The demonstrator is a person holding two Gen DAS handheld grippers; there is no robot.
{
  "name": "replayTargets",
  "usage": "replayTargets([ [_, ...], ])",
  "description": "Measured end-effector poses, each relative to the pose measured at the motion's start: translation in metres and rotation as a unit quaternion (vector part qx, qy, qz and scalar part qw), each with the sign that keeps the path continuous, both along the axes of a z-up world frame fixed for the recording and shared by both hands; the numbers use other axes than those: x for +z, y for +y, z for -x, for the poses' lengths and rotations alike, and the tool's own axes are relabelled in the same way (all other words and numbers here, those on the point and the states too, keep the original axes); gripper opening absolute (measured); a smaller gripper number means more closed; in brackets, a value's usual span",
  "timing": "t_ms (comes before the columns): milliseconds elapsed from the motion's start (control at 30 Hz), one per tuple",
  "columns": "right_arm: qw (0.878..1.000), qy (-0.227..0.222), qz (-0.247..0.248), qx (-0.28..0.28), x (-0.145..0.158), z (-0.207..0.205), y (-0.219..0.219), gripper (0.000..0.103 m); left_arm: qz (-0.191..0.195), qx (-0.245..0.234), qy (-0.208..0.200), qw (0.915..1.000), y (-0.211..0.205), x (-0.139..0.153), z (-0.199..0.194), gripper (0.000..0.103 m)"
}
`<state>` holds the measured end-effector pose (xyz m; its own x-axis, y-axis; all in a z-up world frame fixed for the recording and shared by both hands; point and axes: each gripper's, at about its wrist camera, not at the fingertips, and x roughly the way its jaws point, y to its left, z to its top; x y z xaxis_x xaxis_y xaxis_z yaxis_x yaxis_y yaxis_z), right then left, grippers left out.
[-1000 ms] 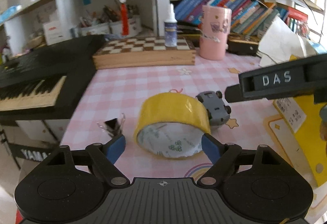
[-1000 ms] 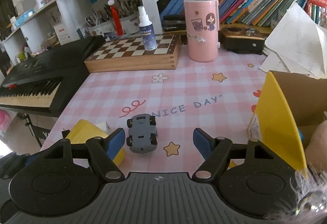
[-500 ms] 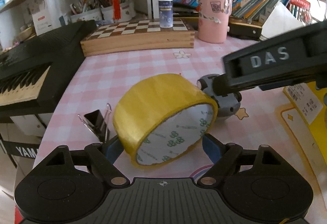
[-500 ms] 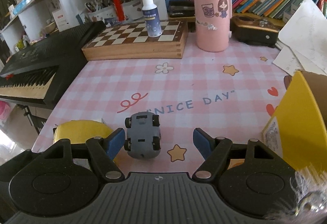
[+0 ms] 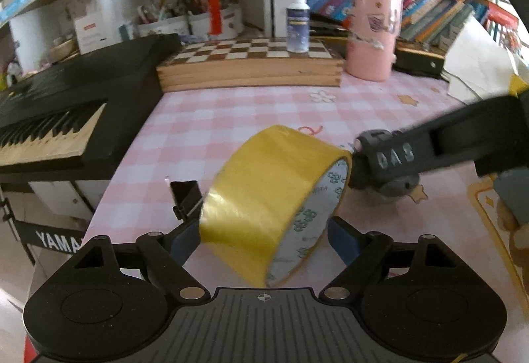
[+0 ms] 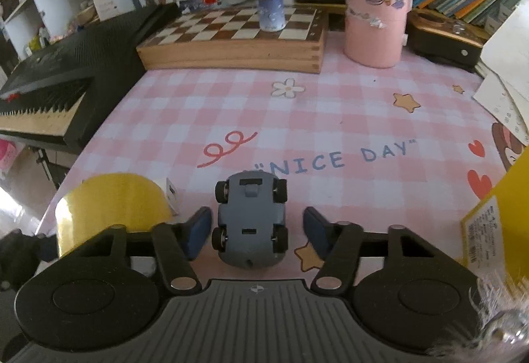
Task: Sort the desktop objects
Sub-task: 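Grasp the yellow tape roll with the left tool while the right tool grasps the grey toy car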
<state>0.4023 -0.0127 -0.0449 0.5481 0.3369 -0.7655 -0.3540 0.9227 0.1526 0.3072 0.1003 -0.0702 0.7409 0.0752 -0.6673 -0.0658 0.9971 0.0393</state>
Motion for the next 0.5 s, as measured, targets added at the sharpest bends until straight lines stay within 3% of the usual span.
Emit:
replayTargets([
  [67,1.000,0.006,-0.002,0.004,-0.002,0.000,-0.001,0.041,0.004,0.007,-0.005,1.0000,0.003,0.001,-0.001,0.084],
  [100,1.000,0.006,-0.005,0.006,-0.002,0.000,-0.001,0.041,0.007,0.008,-0.008,0.9999,0.004,0.001,0.000,0.083],
  [233,1.000,-0.015,0.000,0.012,0.005,0.007,-0.002,0.041,0.012,0.006,-0.009,0.9999,0.004,0.005,0.002,0.059],
  [367,1.000,-0.025,-0.002,0.010,0.014,0.018,-0.008,0.041,0.011,-0.018,-0.002,0.9998,-0.002,0.011,0.010,0.042],
  [500,1.000,-0.023,-0.002,0.004,0.019,0.030,-0.015,0.041,0.007,-0.038,0.011,0.9992,-0.012,0.013,0.020,0.041],
])
